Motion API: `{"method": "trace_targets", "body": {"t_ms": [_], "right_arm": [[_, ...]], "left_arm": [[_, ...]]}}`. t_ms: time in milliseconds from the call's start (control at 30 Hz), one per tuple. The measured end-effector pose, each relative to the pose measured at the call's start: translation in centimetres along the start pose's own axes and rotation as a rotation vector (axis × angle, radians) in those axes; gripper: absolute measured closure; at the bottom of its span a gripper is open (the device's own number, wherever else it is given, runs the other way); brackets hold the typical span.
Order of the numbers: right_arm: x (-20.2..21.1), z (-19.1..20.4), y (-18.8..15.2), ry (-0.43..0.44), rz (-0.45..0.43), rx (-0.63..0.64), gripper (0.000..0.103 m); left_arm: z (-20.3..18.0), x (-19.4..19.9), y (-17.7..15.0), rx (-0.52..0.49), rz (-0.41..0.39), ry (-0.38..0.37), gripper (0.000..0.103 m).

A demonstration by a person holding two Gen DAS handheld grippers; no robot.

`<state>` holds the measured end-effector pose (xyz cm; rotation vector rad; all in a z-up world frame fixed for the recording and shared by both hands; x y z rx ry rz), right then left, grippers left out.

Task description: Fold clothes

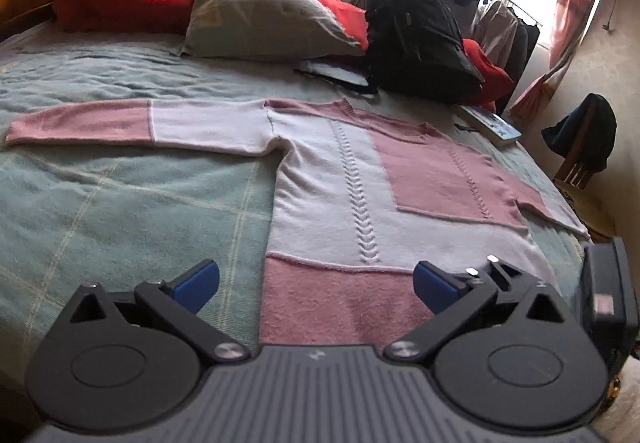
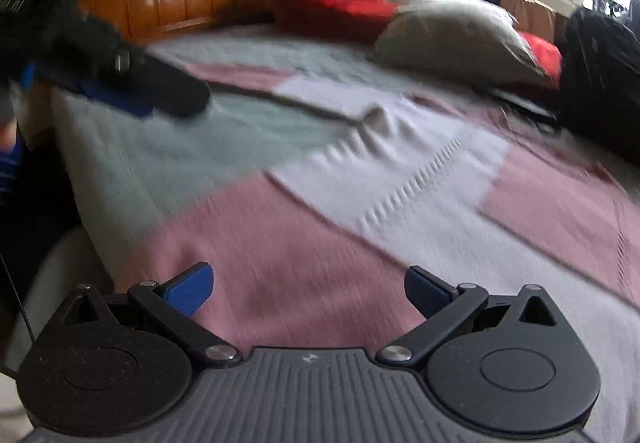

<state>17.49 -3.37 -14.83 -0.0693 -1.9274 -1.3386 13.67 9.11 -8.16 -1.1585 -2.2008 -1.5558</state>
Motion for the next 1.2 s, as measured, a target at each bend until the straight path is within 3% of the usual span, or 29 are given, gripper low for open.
{"method": "trace_targets", "body": {"t_ms": [100,233,400,467,533,633,733,833,933,1067,1200], "right_arm": [[-1.1,1.9,0.9,0.022,-0.023,0.030,0.000],[-1.5,4.6,-1.7,0.064,0.021,0.155,0.000],[1.5,3.3,-2.9,0.123,0.043,0.159,0.000],[2.5,0.6,-2.4,0.073,0.022,0.086,0.000],[3.0,-3.2,-2.2,-0.031,0.000,0.000,0.000],[2.8,-8.4,-3.8,-0.190,0.047,-0.108,0.000],[3.8,-11.9,-7.5,-0.291,0.113,-0.192,0.000],[5.8,-13.4,-11.2,-0.295,0.139,-0.275,0.000],[8.1,-14.2,-12.7,-0.296,0.119,-0.321,0.000],[9.2,-17.2,-11.2,-0.387,0.043,-0.332,0.000],[6.9,-21.2,-7.9,-0.454,-0.015,-0.354,0.000]], "left_arm": [[-0.1,0.5,0.0,-0.006,-0.008,0.004,0.001],[0.0,0.6,0.0,-0.003,-0.005,0.015,0.001],[-0.2,-0.5,-0.3,-0.006,0.021,0.011,0.001],[-0.9,-1.3,-0.6,-0.023,0.042,-0.004,0.001],[-1.6,-2.2,-1.1,-0.036,0.068,-0.027,0.001],[-2.6,-3.3,-1.8,-0.068,0.094,-0.031,0.001],[-3.6,-4.5,-2.6,-0.103,0.115,-0.028,0.001],[-4.2,-5.5,-3.2,-0.127,0.138,-0.020,0.001],[-4.6,-6.6,-3.4,-0.131,0.167,-0.015,0.001],[-5.8,-7.0,-3.1,-0.157,0.148,-0.018,0.001],[-6.2,-6.5,-2.8,-0.154,0.117,-0.017,0.001]]}}
Point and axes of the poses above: each gripper's, at about its wrist camera, not at the fingertips, and x roughly against the way its jaws point, z to its left, y to its top, the point moved 9 cm from there along -x, roughly the way its jaws point, and after that the axes turned 13 degrees about -y, right-handed, at the moved point
